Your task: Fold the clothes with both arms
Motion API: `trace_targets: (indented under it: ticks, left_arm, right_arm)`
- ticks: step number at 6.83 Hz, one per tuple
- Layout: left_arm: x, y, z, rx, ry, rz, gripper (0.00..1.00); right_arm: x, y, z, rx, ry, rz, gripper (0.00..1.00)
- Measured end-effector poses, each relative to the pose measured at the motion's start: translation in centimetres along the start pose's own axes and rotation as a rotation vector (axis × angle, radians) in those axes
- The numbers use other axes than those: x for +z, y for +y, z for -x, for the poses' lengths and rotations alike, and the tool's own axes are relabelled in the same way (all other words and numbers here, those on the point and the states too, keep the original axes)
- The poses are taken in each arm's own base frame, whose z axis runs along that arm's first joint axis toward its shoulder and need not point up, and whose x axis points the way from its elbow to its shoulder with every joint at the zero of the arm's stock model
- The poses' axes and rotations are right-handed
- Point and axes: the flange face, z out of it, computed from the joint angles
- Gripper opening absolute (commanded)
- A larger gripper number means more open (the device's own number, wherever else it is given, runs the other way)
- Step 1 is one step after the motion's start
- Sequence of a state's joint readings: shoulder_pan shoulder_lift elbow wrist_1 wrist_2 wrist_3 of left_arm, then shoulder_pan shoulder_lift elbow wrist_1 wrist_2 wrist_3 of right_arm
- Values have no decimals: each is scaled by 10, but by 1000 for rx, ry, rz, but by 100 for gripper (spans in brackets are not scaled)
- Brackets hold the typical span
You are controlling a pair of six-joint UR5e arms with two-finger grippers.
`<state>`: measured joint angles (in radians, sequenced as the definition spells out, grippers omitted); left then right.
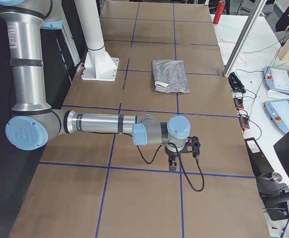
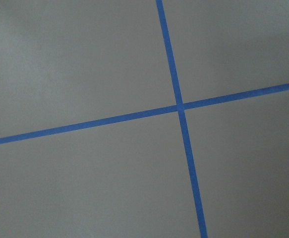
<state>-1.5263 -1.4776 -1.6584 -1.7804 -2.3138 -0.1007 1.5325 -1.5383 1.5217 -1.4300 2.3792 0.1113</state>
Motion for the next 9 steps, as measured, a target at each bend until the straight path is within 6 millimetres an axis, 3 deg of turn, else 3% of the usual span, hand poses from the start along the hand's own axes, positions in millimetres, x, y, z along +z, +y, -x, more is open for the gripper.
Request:
trace_targets:
  ticks: [9]
  left_arm:
    - [5,13,5,-49,19,17,100]
  right_arm:
    - [-7,-3,7,-12,-2,-18,100]
